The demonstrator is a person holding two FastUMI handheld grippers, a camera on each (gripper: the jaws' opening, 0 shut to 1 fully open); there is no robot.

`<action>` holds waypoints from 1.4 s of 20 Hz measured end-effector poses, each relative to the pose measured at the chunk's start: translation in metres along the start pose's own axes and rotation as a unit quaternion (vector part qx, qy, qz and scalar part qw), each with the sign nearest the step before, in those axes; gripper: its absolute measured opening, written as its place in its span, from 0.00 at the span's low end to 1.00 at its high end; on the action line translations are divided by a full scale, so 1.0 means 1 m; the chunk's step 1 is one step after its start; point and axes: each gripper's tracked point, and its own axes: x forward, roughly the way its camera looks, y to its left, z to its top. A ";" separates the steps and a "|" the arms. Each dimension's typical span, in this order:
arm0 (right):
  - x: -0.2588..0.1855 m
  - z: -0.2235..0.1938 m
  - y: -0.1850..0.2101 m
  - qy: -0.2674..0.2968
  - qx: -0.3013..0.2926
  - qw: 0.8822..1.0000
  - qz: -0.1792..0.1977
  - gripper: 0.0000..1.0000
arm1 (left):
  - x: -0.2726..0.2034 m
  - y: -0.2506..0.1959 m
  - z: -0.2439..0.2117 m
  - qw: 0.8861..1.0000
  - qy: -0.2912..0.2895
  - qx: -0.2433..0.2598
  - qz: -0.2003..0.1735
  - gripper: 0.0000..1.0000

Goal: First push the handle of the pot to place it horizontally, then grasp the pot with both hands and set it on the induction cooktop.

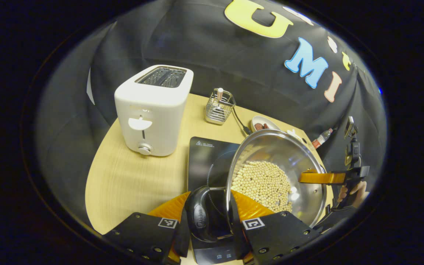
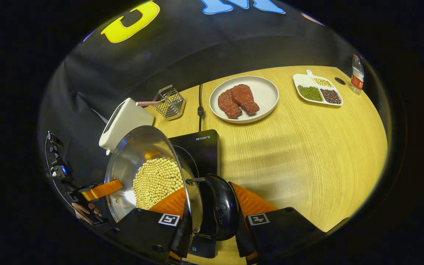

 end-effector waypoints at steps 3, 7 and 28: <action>0.010 0.001 0.004 0.008 0.010 1.000 0.000 0.53 | 0.010 0.008 0.010 1.000 0.003 0.008 0.002 0.45; 0.021 0.001 0.002 0.019 0.015 1.000 -0.006 0.50 | 0.025 0.016 0.009 1.000 0.013 0.018 0.005 0.49; 0.016 -0.003 -0.001 0.021 -0.009 1.000 -0.012 0.68 | 0.011 0.020 0.012 0.999 0.004 0.007 0.050 0.57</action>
